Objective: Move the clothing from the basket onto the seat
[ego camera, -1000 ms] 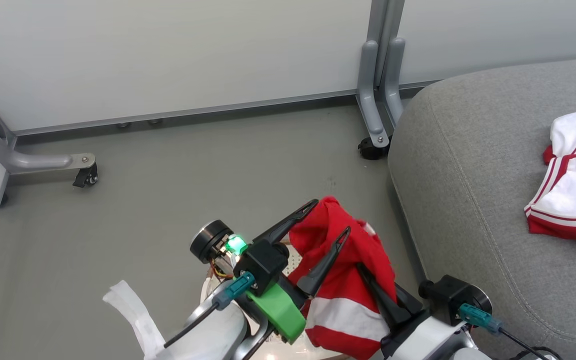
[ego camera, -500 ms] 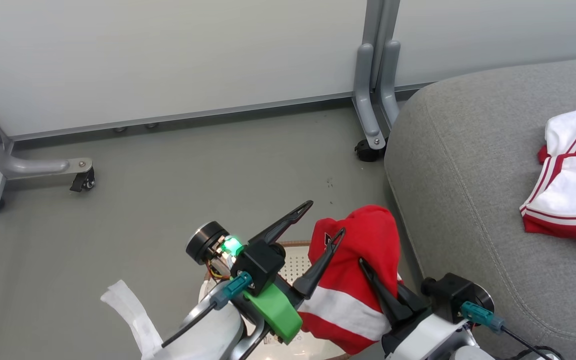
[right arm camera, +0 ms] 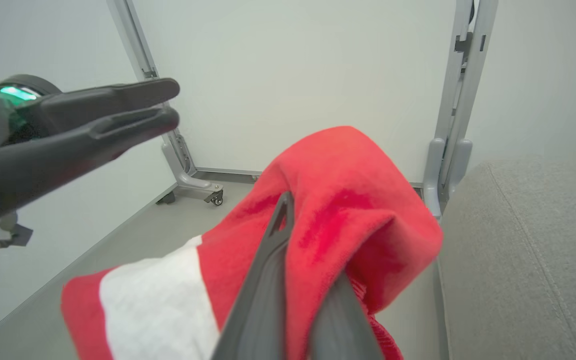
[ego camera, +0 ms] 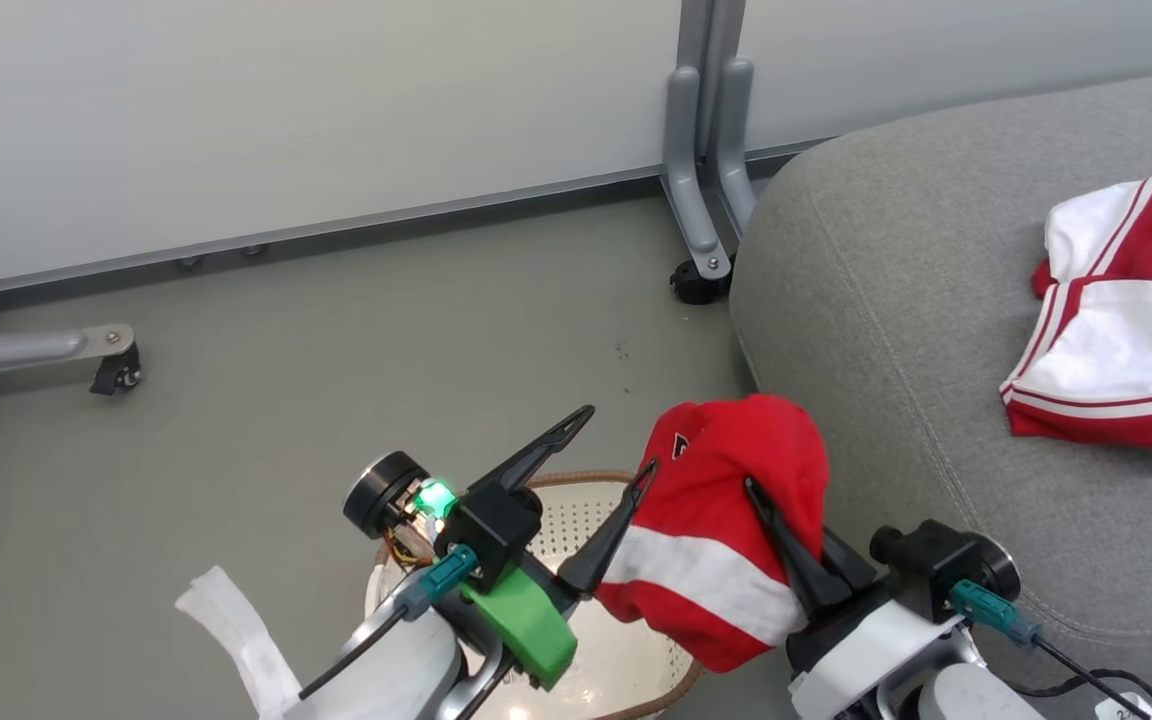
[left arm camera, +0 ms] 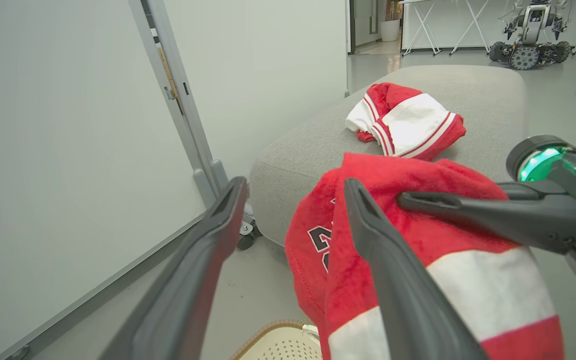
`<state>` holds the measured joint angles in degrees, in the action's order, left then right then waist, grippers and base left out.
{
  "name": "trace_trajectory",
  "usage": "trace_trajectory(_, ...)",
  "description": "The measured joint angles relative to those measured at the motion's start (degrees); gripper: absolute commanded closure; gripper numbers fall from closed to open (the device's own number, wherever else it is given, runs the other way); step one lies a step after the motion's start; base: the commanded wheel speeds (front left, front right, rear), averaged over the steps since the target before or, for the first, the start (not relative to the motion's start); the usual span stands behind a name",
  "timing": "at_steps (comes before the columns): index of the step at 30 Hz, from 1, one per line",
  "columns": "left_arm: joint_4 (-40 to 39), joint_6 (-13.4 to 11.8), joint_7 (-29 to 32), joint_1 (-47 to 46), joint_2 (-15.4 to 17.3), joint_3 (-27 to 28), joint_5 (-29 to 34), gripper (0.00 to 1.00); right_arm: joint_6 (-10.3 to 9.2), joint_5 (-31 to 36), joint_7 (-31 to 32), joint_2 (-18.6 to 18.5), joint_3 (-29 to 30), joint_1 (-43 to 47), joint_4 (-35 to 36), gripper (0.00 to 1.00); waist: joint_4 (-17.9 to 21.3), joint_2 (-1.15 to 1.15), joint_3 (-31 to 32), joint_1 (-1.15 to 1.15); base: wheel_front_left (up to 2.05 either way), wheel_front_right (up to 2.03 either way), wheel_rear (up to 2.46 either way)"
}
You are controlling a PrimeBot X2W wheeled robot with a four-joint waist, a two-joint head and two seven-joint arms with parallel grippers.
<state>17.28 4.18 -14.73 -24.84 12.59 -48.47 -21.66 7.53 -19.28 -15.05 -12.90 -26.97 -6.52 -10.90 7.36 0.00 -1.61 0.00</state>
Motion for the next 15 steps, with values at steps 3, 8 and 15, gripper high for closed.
trace_trajectory(3,0.1,-0.4,0.0,0.8,1.1,0.2,0.0,0.0,0.0,1.3,0.0,-0.1,2.0,-0.2,1.0,1.0,1.7,0.0,-0.5,0.0,0.0,0.0,0.0)
trace_trajectory(8,-1.0,-1.3,0.0,1.3,2.4,1.0,-0.2,0.0,0.0,3.2,0.0,-0.2,5.8,-0.4,3.5,1.0,5.0,0.0,-1.8,0.0,0.0,0.0,0.0)
trace_trajectory(15,-2.5,-1.5,0.4,1.2,4.2,0.9,0.0,0.0,0.0,6.0,0.0,0.0,12.5,-0.1,7.3,1.0,10.3,0.0,-4.5,0.0,0.0,0.0,0.0)
